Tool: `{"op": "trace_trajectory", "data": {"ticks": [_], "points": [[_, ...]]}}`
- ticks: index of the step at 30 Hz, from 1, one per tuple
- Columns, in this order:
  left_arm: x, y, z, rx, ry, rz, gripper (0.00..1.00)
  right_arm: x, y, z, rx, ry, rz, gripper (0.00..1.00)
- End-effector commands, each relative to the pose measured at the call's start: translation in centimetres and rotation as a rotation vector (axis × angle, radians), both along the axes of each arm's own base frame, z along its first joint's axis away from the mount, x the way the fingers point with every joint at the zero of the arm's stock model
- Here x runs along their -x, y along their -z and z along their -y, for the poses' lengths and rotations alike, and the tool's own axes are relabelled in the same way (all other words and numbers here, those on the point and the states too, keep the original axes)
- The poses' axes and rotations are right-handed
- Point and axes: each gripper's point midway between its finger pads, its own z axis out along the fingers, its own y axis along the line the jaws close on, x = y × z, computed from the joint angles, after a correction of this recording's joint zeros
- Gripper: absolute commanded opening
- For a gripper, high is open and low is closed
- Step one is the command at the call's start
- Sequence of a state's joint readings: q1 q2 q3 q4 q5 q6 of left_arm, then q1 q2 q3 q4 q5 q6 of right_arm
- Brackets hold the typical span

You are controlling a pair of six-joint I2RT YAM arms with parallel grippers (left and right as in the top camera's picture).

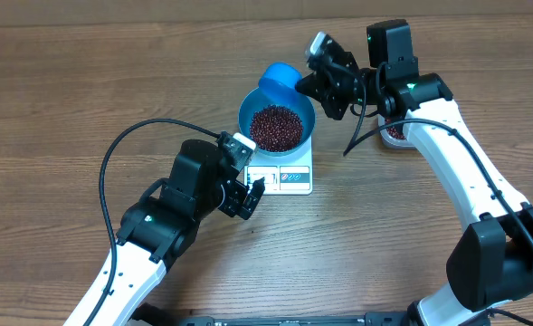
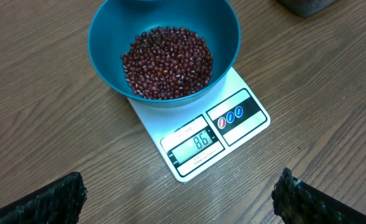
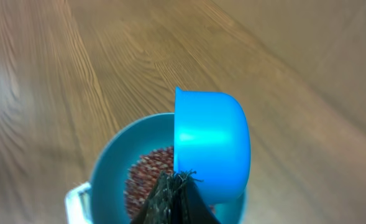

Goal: Scoop item into bowl and weigh 150g on scale
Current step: 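Move the empty scoop back right to the bean container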

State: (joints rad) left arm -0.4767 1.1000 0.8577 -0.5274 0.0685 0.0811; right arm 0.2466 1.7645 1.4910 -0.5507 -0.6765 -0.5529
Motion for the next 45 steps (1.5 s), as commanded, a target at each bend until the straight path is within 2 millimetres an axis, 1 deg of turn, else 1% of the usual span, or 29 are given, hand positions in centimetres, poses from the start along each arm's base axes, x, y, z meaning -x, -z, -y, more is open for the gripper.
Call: {"op": "trace_trajectory", "data": {"ticks": [1,4,7,11,14,17,23,28,29,32,35,36,41,45], "points": [[0.0,0.2,0.0,-0.001,0.009,-0.004,1.00,-0.3,-1.3,0.7,-0.153,0.193,-0.237,0.04],[0.0,0.2,0.0,0.000,0.008,-0.004,1.00,-0.9,-1.7,1.6,-0.230,0.298,-0.343,0.04],[0.0,0.2,0.0,0.000,0.008,-0.004,0.99,-1.5,-2.7,2.6,-0.303,0.390,-0.424,0.04],[0.0,0.2,0.0,0.000,0.008,-0.004,1.00,-1.6,-5.3,4.0,-0.340,0.441,-0.412,0.04],[0.0,0.2,0.0,0.000,0.008,-0.004,0.99,-2.1,-6.4,6.2,-0.309,0.587,-0.374,0.04],[0.0,0.2,0.0,0.000,0.008,-0.004,1.00,-2.2,-7.1,9.3,-0.219,0.766,-0.321,0.04],[0.0,0.2,0.0,0.000,0.008,-0.003,1.00,-1.6,-7.7,14.5,-0.053,1.022,-0.259,0.04],[0.0,0.2,0.0,0.000,0.008,-0.003,0.99,-1.2,-7.3,17.7,0.085,1.153,-0.196,0.04],[0.0,0.2,0.0,0.000,0.008,-0.003,1.00,-1.0,-7.2,18.8,0.135,1.194,-0.174,0.04],[0.0,0.2,0.0,0.000,0.008,-0.003,0.99,-0.4,-6.9,21.2,0.257,1.275,-0.126,0.04],[0.0,0.2,0.0,0.000,0.009,-0.003,1.00,0.2,-6.4,23.0,0.363,1.331,-0.109,0.04],[0.0,0.2,0.0,0.000,0.008,-0.003,0.99,0.4,-6.1,23.2,0.397,1.331,-0.111,0.04],[0.0,0.2,0.0,0.000,0.009,-0.003,1.00,1.1,-3.1,24.1,0.558,1.313,-0.176,0.04],[0.0,0.2,0.0,0.000,0.008,-0.002,1.00,0.9,-0.6,25.0,0.671,1.325,-0.215,0.04]]}}
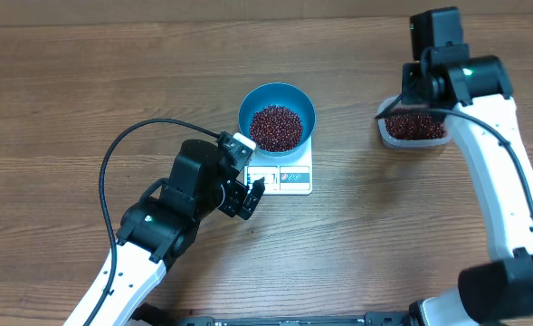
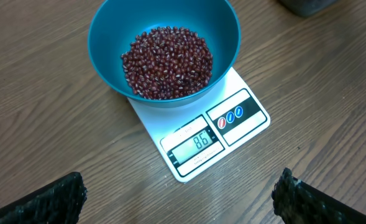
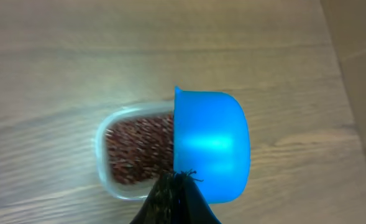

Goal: Scoop item into bowl and weigh 150g on scale
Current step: 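Move the empty scoop back right to the bean container, then lower the blue scoop into the beans for another scoop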

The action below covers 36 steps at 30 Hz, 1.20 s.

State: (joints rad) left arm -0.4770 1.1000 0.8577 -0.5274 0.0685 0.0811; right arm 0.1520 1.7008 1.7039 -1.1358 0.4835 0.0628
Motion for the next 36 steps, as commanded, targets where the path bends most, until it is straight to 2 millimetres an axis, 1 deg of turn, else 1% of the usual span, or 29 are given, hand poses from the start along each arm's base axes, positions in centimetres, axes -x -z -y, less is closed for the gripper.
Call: {"op": "trace_trajectory", "data": {"ticks": [1,5,10,13,21,26,28,30,34,36], "points": [[0.0,0.2,0.0,0.000,0.008,-0.003,1.00,-0.8,1.6,1.3,0.098,0.030,-0.053,0.04],[0.0,0.2,0.0,0.001,0.008,-0.003,0.99,-1.3,4.3,1.3,0.110,0.028,-0.126,0.04],[0.0,0.2,0.0,0.001,0.008,-0.003,0.99,-1.8,7.2,1.2,0.123,0.025,-0.199,0.04],[0.0,0.2,0.0,0.000,0.008,-0.002,0.99,-1.8,8.7,1.5,0.145,0.032,-0.240,0.04],[0.0,0.2,0.0,0.000,0.008,-0.002,1.00,-1.9,10.4,1.3,0.140,0.025,-0.281,0.04],[0.0,0.2,0.0,0.001,0.008,-0.003,1.00,-1.5,12.9,0.2,0.081,-0.001,-0.351,0.04],[0.0,0.2,0.0,0.000,0.008,-0.002,1.00,-1.4,13.7,-0.2,0.056,-0.010,-0.369,0.04],[0.0,0.2,0.0,0.000,0.008,-0.002,0.99,-1.4,14.1,-0.8,0.017,-0.022,-0.378,0.04],[0.0,0.2,0.0,0.001,0.008,-0.002,1.00,-1.4,14.8,-2.8,-0.091,-0.084,-0.394,0.04],[0.0,0.2,0.0,0.001,0.008,-0.002,1.00,-1.4,14.8,-2.9,-0.096,-0.085,-0.391,0.04]]}}
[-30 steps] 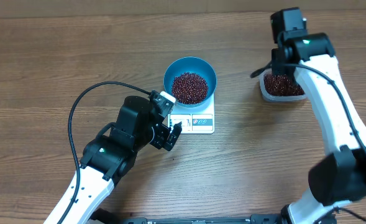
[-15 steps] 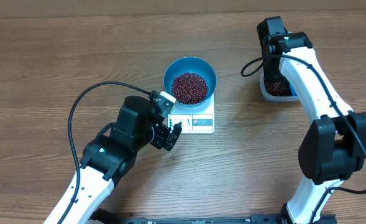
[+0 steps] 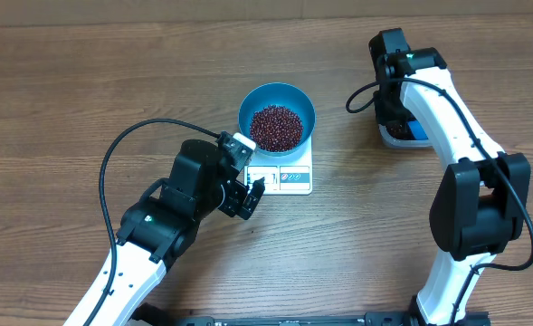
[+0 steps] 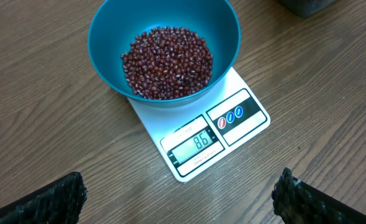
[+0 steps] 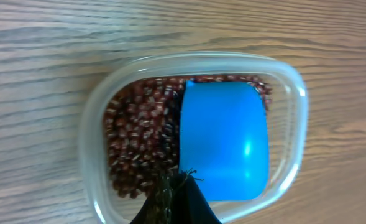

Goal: Scoop item into bowl and weigh 150g on scale
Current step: 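Lower the blue scoop into the beans for another scoop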

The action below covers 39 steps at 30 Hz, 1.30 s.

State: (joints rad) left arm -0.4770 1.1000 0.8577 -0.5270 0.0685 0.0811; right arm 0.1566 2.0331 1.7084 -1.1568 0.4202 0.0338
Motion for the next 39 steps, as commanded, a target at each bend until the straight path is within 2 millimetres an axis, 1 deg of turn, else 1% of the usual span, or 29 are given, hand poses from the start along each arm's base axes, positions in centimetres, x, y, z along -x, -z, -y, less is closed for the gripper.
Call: {"op": "trace_trajectory", "data": {"ticks": [1,7,15,22,30,39], "points": [[0.0,0.2,0.0,0.000,0.008,-0.002,0.99,0.0,1.1,-1.5,-0.105,-0.017,-0.028,0.03],[0.0,0.2,0.0,0.001,0.008,-0.003,0.99,-0.6,1.2,-2.5,-0.238,-0.010,-0.008,0.04],[0.0,0.2,0.0,0.001,0.008,-0.002,1.00,-0.8,1.1,-1.2,-0.347,0.018,-0.004,0.04],[0.0,0.2,0.0,0.001,0.008,-0.002,1.00,-1.0,1.0,-0.7,-0.490,0.026,0.001,0.04],[0.0,0.2,0.0,0.001,0.008,-0.002,1.00,-0.9,1.0,0.8,-0.516,0.046,0.008,0.04],[0.0,0.2,0.0,0.000,0.008,-0.002,1.00,-1.0,1.0,1.6,-0.509,0.033,0.012,0.04]]}}
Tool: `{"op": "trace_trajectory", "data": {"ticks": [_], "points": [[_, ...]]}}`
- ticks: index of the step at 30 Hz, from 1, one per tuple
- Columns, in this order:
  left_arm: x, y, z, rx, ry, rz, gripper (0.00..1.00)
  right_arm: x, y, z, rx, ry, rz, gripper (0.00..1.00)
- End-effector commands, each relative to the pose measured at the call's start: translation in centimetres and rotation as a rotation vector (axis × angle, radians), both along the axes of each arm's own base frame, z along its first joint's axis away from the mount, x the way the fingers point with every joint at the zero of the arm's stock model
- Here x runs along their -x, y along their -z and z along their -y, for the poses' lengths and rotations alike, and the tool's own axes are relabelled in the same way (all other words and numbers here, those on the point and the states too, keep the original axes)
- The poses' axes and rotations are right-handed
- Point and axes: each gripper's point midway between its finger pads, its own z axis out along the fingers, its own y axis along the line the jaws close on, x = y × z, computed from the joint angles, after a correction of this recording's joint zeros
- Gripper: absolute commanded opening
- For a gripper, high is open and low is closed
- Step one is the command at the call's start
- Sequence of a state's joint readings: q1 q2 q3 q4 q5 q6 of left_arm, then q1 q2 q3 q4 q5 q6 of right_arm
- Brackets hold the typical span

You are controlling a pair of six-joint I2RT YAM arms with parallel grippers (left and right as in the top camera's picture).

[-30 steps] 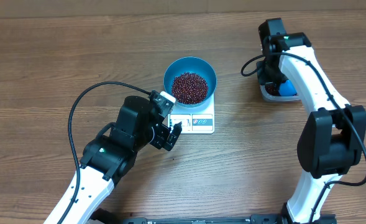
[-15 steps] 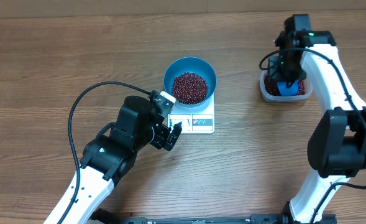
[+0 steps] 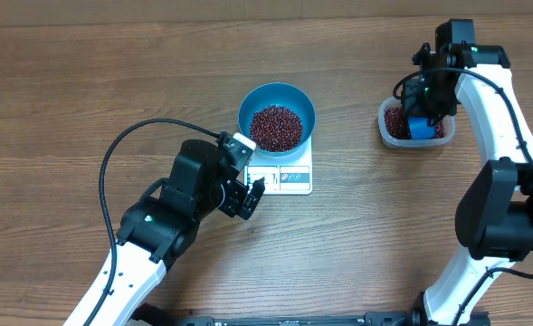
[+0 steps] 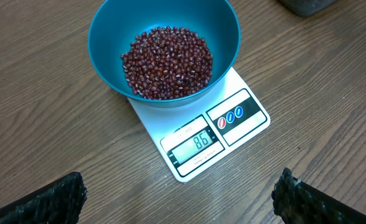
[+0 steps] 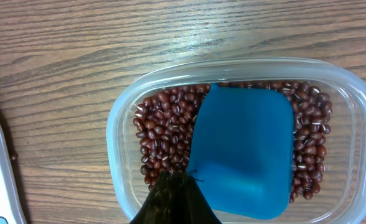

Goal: Scoop item into bowl and weigh 150g on scale
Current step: 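Lower the blue scoop into the beans for another scoop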

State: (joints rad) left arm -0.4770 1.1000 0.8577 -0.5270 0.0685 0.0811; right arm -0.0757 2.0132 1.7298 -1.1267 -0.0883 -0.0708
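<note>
A teal bowl (image 3: 276, 115) of red beans sits on the white scale (image 3: 284, 175), whose display (image 4: 195, 142) reads 86. My right gripper (image 5: 175, 186) is shut on the blue scoop (image 5: 245, 149), which lies bottom-up in the clear container (image 5: 117, 143) of red beans (image 5: 164, 134) at the right of the table. The scoop (image 3: 417, 126) shows as a blue patch inside the container (image 3: 388, 134) from overhead. My left gripper (image 4: 179, 199) hangs open in front of the scale, holding nothing.
The wooden table (image 3: 67, 91) carries only the scale with its bowl and the bean container. A black cable (image 3: 126, 145) loops from my left arm over the table's left half.
My right arm has swung out to the right of the container. The scoop has turned in the beans and sits more to the container's middle. The scale still reads 86.
The scoop was tipped over the teal bowl's far rim, the scale reading 86. Then my right gripper held it above the bean container. Then it lay bottom-up in the beans, where it lies now. My left gripper has stayed open before the scale.
</note>
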Motion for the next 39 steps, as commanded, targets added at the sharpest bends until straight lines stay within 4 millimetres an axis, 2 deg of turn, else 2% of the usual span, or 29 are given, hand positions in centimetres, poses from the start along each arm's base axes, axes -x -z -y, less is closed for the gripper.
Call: {"op": "trace_trajectory", "data": {"ticks": [1,5,11,21,39], "points": [[0.0,0.2,0.0,0.001,0.008,-0.003,1.00,-0.1,1.3,0.3,-0.027,-0.005,-0.020,0.04],[0.0,0.2,0.0,0.000,0.008,-0.002,1.00,-0.4,1.2,0.9,-0.026,0.009,-0.005,0.04],[0.0,0.2,0.0,0.001,0.008,-0.002,0.99,-0.6,1.1,3.0,-0.030,0.055,0.011,0.04],[0.0,0.2,0.0,0.001,0.008,-0.002,1.00,0.0,0.7,4.7,-0.179,0.123,0.018,0.04],[0.0,0.2,0.0,0.001,0.008,-0.002,1.00,0.4,0.5,3.0,-0.235,0.098,-0.002,0.04]]}}
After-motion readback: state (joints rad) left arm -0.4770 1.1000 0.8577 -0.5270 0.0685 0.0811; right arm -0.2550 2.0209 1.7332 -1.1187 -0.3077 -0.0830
